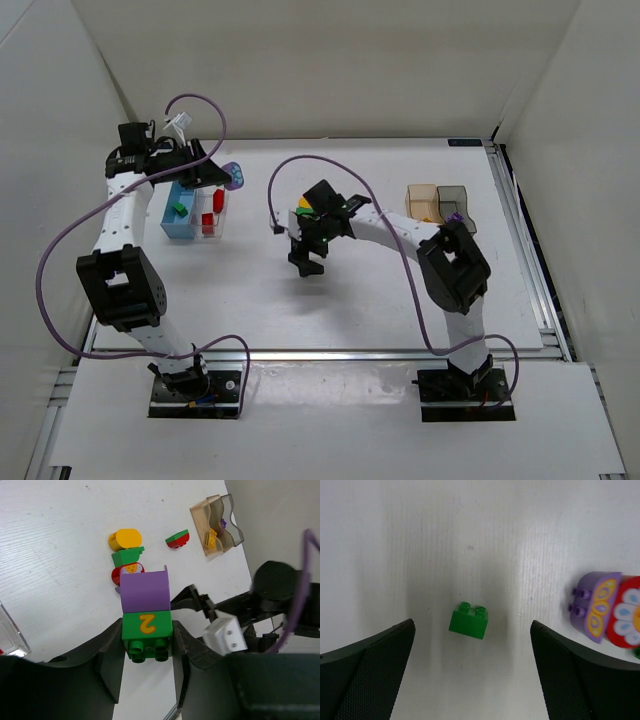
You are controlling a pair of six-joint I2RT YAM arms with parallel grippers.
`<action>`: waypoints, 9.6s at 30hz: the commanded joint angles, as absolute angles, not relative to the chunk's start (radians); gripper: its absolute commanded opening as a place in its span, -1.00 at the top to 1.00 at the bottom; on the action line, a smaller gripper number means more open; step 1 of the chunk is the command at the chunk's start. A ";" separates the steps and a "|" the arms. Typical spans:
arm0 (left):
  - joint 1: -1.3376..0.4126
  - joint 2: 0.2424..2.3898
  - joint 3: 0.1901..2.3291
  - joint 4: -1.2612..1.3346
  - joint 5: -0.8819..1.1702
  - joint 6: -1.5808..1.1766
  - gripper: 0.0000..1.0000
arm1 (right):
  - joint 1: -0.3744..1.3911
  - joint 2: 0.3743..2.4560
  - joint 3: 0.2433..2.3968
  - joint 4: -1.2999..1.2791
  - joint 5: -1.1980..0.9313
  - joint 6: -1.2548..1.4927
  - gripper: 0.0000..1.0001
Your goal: Sort the legos into containers by color
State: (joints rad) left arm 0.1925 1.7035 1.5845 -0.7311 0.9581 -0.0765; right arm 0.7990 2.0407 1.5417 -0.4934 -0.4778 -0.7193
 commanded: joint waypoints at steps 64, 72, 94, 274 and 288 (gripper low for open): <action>-0.064 1.746 1.531 -0.359 1.459 -0.230 0.80 | 0.210 1.822 1.635 -0.192 -1.236 0.220 1.00; -0.155 1.783 1.683 -0.935 1.055 0.237 0.80 | 0.054 1.723 1.575 -0.439 -1.050 -0.060 1.00; -0.222 1.730 1.585 -0.811 0.796 0.152 0.80 | -0.135 1.712 1.424 -0.473 -0.185 -0.262 1.00; 0.179 1.913 1.781 -0.888 -0.040 -0.091 0.62 | 0.054 1.560 1.445 -0.486 -0.383 -0.291 -0.98; 0.198 2.079 1.922 -0.911 -0.095 -0.081 -0.05 | 0.054 1.568 1.445 -0.488 -0.377 -0.302 -0.98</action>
